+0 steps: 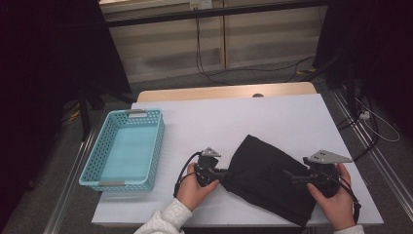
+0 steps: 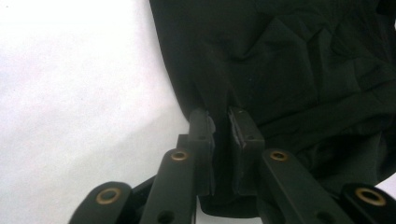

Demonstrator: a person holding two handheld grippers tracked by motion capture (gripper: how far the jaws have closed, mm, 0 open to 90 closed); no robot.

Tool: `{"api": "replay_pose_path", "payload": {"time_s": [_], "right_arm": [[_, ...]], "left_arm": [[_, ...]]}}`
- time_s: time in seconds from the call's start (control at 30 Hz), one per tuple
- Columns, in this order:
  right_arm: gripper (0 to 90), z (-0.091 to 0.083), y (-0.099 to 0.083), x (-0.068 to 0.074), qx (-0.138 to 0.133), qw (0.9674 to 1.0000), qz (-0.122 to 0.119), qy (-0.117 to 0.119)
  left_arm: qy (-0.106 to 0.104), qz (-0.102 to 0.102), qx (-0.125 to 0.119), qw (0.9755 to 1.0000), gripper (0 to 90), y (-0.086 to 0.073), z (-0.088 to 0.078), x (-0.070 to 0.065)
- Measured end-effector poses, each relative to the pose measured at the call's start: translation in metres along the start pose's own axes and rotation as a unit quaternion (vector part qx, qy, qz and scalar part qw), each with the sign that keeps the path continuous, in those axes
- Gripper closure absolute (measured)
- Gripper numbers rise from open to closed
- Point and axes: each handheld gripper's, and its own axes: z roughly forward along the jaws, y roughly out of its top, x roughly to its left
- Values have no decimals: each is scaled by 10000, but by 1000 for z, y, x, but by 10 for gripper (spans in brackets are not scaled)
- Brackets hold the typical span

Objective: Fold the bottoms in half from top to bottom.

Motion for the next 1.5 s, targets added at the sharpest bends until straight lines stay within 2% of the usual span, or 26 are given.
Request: {"api": "replay_pose_path", "payload": {"time_s": [0.1,0.13,0.3,0.67,0.73,0.83,1.0,1.23,1.37,1.5], "right_arm": [[153,0,0,0,1,10000,1,-2],[153,-1,0,0,-2,10000,4,0],[153,-1,-1,-1,-17,10000,5,-38],[150,-4,-3,-4,-13,10000,42,-76],[150,-4,-3,-4,-13,10000,47,-77],[149,-4,-3,-4,-15,10000,45,-73],[146,-4,-3,-3,-3,10000,60,-60],[145,-5,-4,-7,-36,9999,114,-107],[143,-4,-3,-7,-51,9999,110,-86],[143,-4,-3,-7,-51,9999,112,-74]], "left_arm": [[-59,-77,41,9999,846,2,-3,4],[-127,-126,30,9998,851,3,-4,7],[-208,-359,12,9991,860,3,-7,20],[-92,-574,-116,9982,862,7,-19,40],[-123,-607,-39,9981,862,6,-19,47],[-143,-649,-20,9978,862,5,-18,49],[-16,-602,-45,9982,862,9,-20,54],[24,-608,-83,9981,862,20,-23,62],[161,-540,-27,9984,861,29,-24,68],[203,-518,-6,9985,861,33,-24,70]]}}
